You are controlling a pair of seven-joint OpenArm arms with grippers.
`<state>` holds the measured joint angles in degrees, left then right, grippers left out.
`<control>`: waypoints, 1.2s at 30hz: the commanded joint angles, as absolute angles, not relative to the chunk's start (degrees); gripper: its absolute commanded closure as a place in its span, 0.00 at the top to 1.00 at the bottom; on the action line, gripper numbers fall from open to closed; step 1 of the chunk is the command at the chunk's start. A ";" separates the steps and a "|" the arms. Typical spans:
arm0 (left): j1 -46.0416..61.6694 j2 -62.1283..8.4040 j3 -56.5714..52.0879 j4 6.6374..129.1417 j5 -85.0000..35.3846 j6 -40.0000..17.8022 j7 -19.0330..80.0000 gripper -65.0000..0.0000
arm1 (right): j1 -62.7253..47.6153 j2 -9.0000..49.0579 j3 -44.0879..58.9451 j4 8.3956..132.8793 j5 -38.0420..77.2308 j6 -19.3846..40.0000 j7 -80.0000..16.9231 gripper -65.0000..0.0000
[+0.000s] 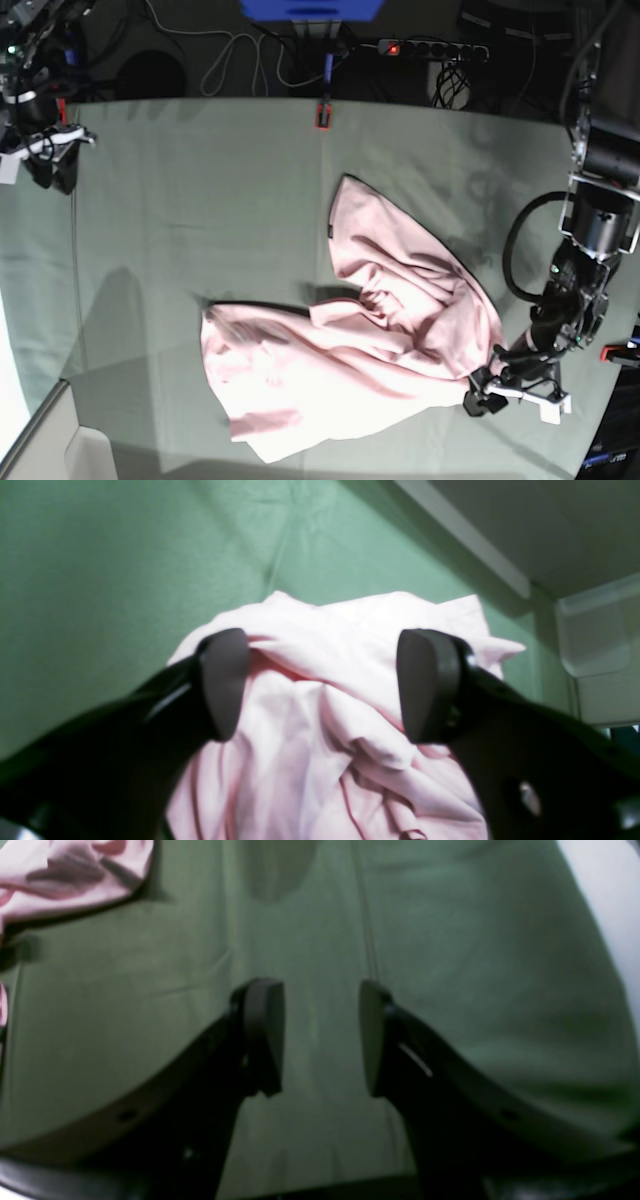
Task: Layout the t-shirt on the table in an organized manner, then fold the t-shirt properly
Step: 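Grasp the shirt again with the left gripper and pull it back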
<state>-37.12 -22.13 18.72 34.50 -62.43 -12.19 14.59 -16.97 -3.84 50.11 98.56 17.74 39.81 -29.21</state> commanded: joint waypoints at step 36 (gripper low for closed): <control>0.31 -17.63 12.18 65.45 -58.24 -12.79 26.51 0.01 | -15.16 -1.27 50.68 99.03 18.59 40.00 -27.65 0.39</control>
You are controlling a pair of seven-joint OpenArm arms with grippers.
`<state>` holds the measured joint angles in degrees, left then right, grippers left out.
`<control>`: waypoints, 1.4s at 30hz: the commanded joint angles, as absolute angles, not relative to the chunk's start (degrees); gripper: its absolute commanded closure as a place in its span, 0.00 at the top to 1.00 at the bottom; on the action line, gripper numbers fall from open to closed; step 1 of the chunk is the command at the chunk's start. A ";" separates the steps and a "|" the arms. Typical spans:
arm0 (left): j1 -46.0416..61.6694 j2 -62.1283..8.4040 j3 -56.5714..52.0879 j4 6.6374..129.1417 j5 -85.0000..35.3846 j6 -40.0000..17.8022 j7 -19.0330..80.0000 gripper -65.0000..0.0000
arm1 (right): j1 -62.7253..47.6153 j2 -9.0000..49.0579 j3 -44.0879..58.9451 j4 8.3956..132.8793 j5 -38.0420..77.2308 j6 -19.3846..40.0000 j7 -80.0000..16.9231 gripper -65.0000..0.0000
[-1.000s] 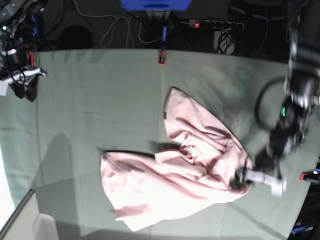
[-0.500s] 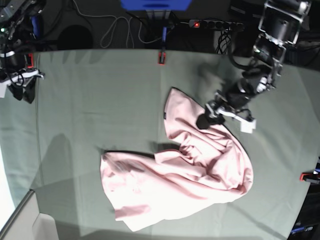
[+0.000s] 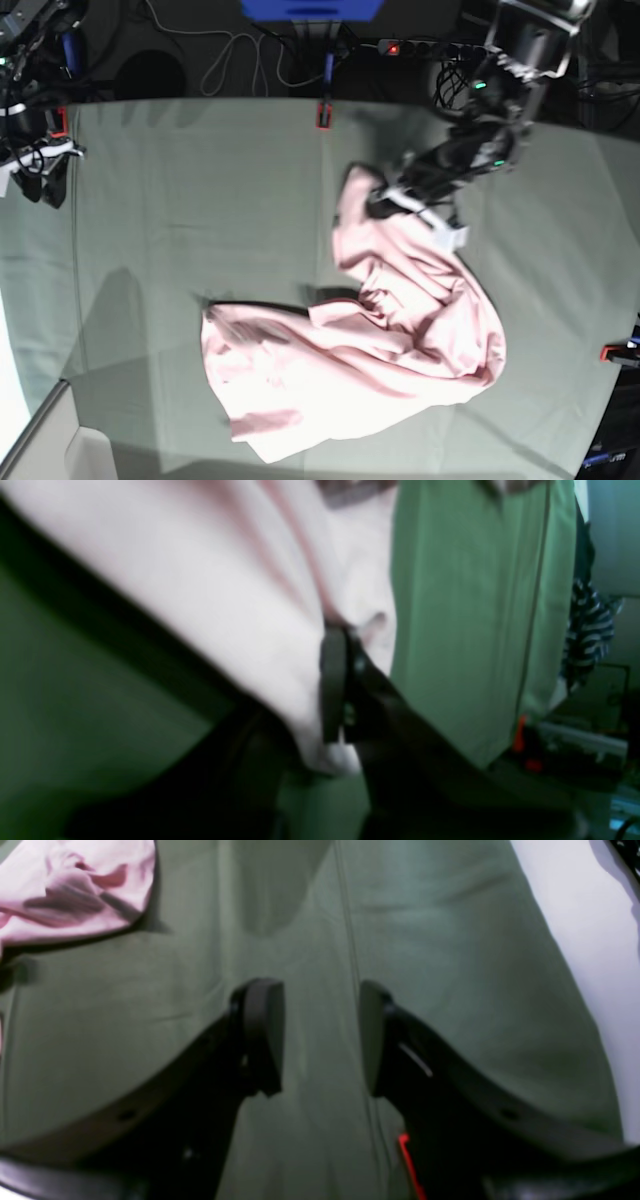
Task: Layout the t-shirt on the table in an organized manner, then fold the t-shirt properly
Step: 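Grasp the shirt again with the left gripper and pull it back, then grasp the shirt edge with the right gripper and pull it outward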
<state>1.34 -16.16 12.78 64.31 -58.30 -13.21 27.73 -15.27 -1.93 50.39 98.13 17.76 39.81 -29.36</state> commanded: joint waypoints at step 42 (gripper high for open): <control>-23.69 -33.36 -35.74 56.75 -43.47 -13.23 39.96 0.01 | 17.45 -1.80 18.33 65.45 -7.87 40.00 -27.21 0.60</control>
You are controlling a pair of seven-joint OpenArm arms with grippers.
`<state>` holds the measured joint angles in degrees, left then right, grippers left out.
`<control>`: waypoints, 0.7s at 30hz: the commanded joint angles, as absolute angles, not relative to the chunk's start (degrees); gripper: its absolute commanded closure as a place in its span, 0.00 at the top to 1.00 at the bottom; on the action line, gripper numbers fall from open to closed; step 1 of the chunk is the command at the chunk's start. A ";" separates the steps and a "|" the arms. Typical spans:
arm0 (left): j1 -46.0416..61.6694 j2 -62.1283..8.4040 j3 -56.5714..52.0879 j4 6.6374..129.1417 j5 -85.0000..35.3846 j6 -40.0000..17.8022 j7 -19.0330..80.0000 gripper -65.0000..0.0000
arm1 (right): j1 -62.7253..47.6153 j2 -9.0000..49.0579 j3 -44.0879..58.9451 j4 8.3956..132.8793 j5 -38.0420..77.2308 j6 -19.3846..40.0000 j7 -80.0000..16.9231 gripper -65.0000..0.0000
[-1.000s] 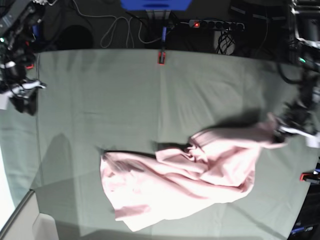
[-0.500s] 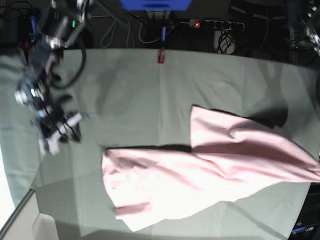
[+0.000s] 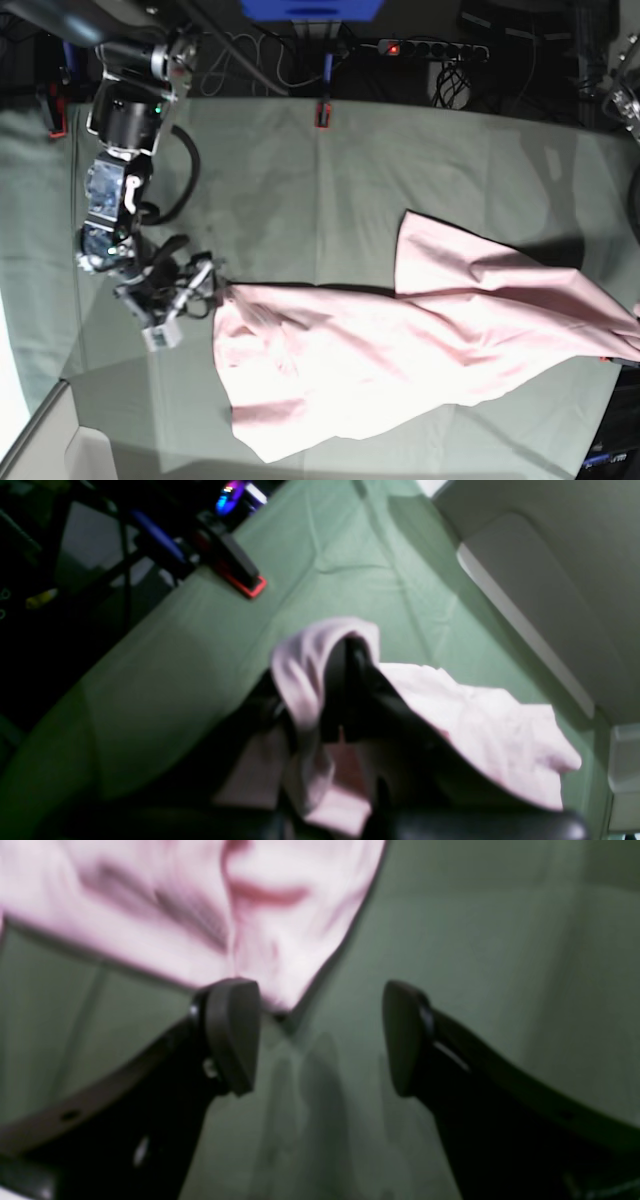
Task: Layout the t-shirt on the table in an organized manner, then fold the t-shirt properly
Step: 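Grasp the shirt edge with the right gripper and pull it outward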
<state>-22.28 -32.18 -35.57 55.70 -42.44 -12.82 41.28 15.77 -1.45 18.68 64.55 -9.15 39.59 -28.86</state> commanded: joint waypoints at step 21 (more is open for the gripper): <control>-17.71 -33.63 -36.18 56.84 -43.56 -13.23 38.90 0.00 | 20.00 -1.71 17.63 51.38 -8.04 40.00 -12.44 0.43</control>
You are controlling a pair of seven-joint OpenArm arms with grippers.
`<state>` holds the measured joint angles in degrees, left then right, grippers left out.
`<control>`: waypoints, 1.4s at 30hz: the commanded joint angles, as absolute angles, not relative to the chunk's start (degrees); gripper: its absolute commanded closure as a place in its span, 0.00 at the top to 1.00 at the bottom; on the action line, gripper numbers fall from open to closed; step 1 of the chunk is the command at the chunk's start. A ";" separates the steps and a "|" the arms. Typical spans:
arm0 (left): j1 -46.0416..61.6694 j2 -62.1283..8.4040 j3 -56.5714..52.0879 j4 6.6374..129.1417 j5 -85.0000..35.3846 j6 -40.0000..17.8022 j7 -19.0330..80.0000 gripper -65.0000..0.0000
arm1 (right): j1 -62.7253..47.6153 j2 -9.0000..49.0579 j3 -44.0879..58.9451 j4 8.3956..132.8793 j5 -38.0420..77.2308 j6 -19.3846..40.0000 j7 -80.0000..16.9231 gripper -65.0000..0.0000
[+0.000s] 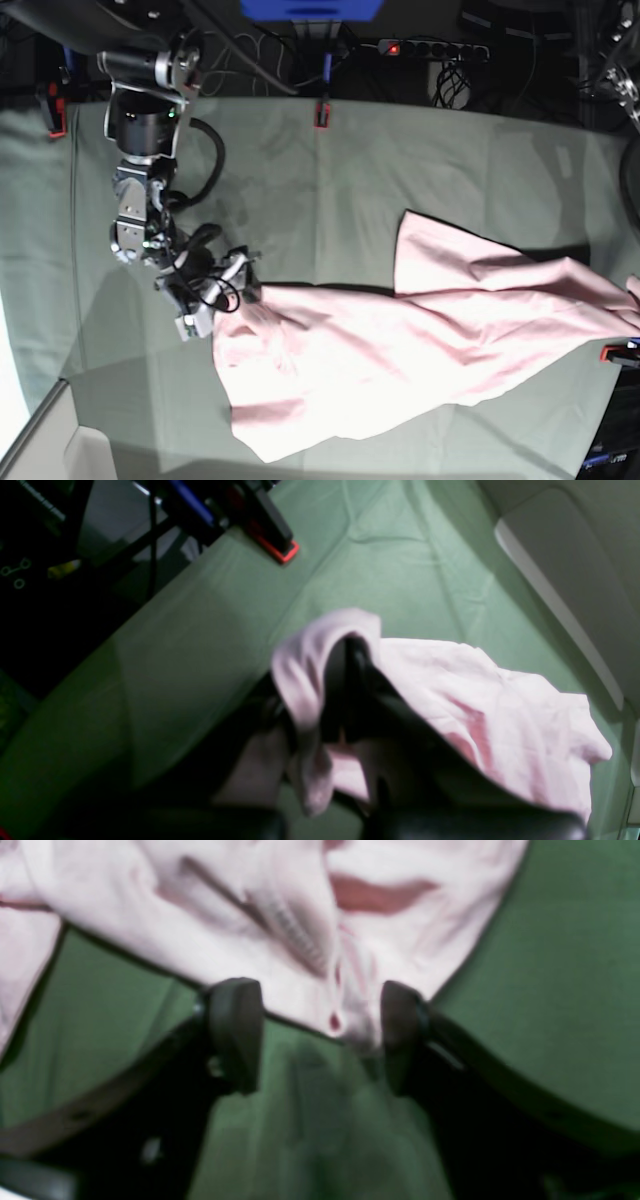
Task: Layout the t-shirt on the table in an organized manner, then fold the t-shirt properly
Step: 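Grasp the shirt edge with the right gripper and pull it outward, then lay the shirt down and regrasp its edge with the right gripper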
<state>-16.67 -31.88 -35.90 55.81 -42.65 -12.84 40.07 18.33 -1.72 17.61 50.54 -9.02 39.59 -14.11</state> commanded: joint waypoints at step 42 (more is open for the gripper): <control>-17.19 -34.33 -40.13 61.41 -44.00 -13.23 39.52 0.00 | -11.47 2.07 27.38 107.12 2.95 40.00 -17.63 0.00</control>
<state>-16.75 -33.08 -39.70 60.69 -43.75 -13.41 40.47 -11.77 1.58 27.18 106.43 2.61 40.69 -18.68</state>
